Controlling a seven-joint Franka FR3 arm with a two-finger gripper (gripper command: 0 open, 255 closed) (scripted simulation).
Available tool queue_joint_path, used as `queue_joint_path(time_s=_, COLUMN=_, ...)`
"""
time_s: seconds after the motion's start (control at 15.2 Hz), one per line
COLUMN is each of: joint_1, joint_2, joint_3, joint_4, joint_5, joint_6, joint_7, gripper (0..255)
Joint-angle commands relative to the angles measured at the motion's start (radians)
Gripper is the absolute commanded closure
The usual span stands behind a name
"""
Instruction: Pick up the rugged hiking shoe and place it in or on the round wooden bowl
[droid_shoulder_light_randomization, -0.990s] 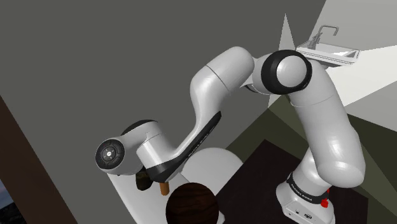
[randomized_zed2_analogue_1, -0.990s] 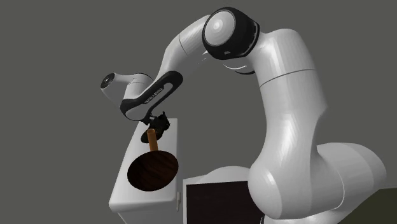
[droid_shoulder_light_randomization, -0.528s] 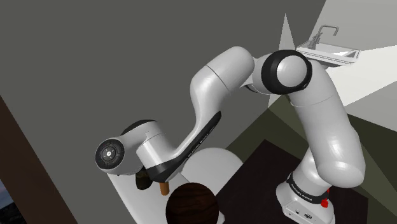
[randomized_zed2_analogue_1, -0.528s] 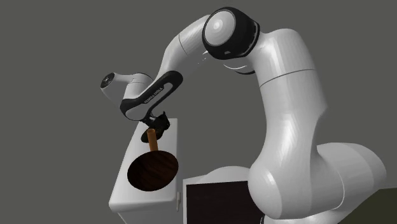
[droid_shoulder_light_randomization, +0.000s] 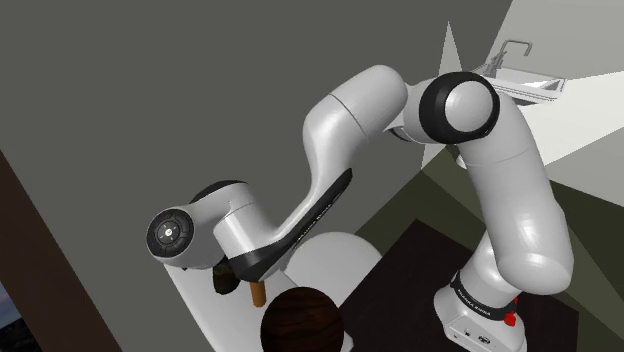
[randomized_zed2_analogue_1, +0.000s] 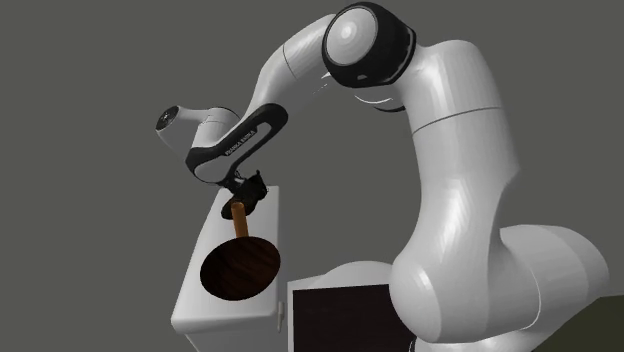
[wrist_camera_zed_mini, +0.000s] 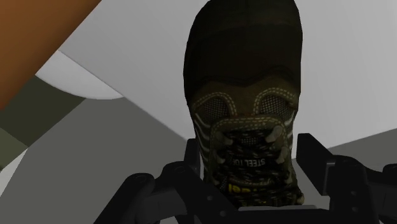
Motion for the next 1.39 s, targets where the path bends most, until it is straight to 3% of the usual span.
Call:
queue_joint_path(time_s=0.0, joint_1=-0.002, joint_2=-0.011, joint_3=0.008, joint_4=0.009, joint_5=0.013, joint_6=-0.012, joint_7=-0.015, gripper=255)
queue_joint_path(time_s=1.19, joint_1=-0.048, joint_2=-0.136, joint_3=0.084, joint_4=0.047, joint_5=0.128, joint_6=-0.107, joint_7=-0.13, gripper=255)
queue_joint_path(time_s=1.32, joint_1=-0.073, joint_2=-0.193, joint_3=0.114, joint_4=-0.038, joint_5=0.154, joint_6=-0.088, joint_7=-0.096, gripper=255)
